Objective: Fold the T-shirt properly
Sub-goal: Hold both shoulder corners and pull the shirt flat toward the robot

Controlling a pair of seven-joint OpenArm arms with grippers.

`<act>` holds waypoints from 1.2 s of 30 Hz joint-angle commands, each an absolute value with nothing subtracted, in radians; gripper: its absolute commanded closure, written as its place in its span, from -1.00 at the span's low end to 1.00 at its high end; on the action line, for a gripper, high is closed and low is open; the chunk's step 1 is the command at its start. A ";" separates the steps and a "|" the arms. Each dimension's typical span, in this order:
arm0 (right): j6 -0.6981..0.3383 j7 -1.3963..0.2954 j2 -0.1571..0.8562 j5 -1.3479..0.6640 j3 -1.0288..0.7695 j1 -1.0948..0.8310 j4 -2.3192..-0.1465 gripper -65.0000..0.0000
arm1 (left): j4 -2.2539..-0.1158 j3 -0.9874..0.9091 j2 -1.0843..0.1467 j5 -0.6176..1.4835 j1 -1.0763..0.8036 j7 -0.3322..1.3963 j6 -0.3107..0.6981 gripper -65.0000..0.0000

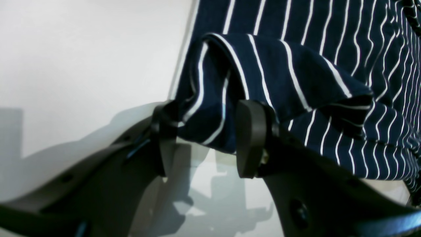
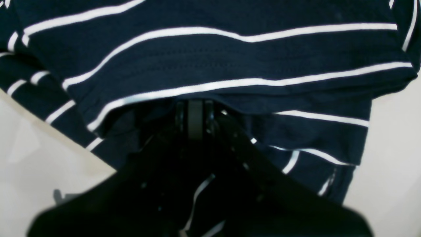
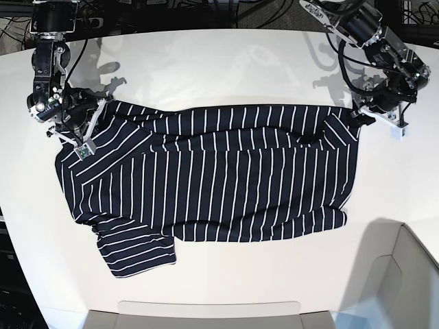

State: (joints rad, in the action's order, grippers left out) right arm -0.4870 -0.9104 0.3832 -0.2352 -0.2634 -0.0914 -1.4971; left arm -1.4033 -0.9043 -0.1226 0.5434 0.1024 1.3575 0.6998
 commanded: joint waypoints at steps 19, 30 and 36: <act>-0.490 -0.912 0.392 -0.239 -0.265 -0.081 -1.509 1.00 | -1.449 -0.908 -0.179 0.535 0.119 1.383 0.698 0.16; -0.490 -0.912 0.390 -0.239 -0.265 -0.081 -1.509 1.00 | -1.434 -0.898 -0.176 0.532 0.110 1.342 0.698 0.16; -0.490 -0.912 0.392 -0.239 -0.265 -0.081 -1.509 1.00 | -1.340 -0.897 -0.180 0.532 0.110 1.333 0.698 0.16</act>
State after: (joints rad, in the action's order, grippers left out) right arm -0.4870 -0.9092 0.3813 -0.2333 -0.2630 -0.0914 -1.4971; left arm -1.3365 -0.9020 -0.1692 0.5461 0.1013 1.3224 0.7013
